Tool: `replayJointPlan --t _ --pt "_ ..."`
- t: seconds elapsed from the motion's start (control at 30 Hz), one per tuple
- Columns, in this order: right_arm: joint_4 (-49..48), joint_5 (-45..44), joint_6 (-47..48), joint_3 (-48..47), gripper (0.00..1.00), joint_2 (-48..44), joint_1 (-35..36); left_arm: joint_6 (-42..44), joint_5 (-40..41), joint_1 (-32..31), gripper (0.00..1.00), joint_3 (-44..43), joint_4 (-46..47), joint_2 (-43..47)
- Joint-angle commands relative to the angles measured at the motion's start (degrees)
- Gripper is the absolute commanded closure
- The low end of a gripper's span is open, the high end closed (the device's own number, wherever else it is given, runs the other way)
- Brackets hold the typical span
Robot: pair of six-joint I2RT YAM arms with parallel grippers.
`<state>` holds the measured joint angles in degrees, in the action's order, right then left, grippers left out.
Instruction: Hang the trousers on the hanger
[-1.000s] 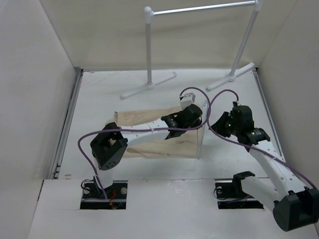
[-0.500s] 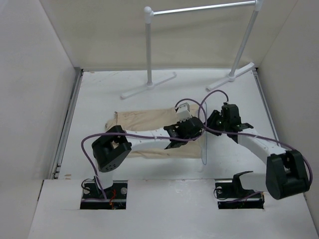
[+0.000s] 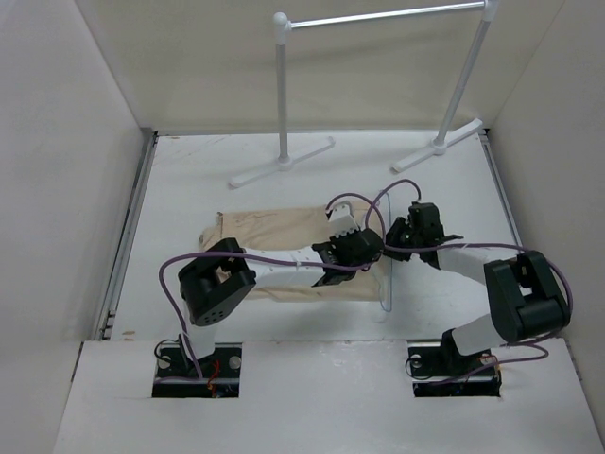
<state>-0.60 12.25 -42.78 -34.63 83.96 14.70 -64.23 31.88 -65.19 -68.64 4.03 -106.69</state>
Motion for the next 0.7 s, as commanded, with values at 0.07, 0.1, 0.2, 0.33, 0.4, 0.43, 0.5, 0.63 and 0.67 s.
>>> replayJointPlan --t 0.07,0.1,0.2,0.33,0.4,0.43,0.5,0.63,0.67 --pt "-4.85 6.55 -3.35 0.36 0.88 0.50 -0.33 0.24 2.49 -0.51 1.00 1.49 1.42 0.26" --pt "-4.50 6.73 -4.14 0.27 0.93 -0.28 -0.85 0.33 2.66 -0.33 1.00 2.02 1.42 0.35" --pt "-3.45 6.73 -6.25 0.44 0.96 -5.19 -2.43 0.68 3.45 0.72 1.00 4.21 0.98 1.75" --pt "0.59 6.82 -7.05 -0.26 0.99 -11.36 -5.51 2.52 4.95 3.44 1.00 9.39 0.80 5.17" --pt "2.09 6.82 -7.05 -0.96 0.99 -12.50 -7.00 3.40 5.30 4.85 1.00 11.94 0.71 6.93" --pt "2.53 6.73 -6.96 -1.31 1.00 -12.77 -7.62 3.75 5.47 5.46 1.00 13.26 0.54 7.90" --pt "2.97 6.73 -6.87 -1.93 1.00 -12.69 -8.76 4.54 6.44 6.87 1.00 15.72 -0.16 10.27" --pt "4.37 6.82 -6.35 -2.90 1.00 -12.07 -9.03 4.90 7.76 10.21 1.00 20.21 -1.04 15.98" --pt "4.64 6.56 -6.17 -2.81 1.00 -12.33 -9.03 4.99 8.20 11.17 1.00 20.91 -1.31 17.38"
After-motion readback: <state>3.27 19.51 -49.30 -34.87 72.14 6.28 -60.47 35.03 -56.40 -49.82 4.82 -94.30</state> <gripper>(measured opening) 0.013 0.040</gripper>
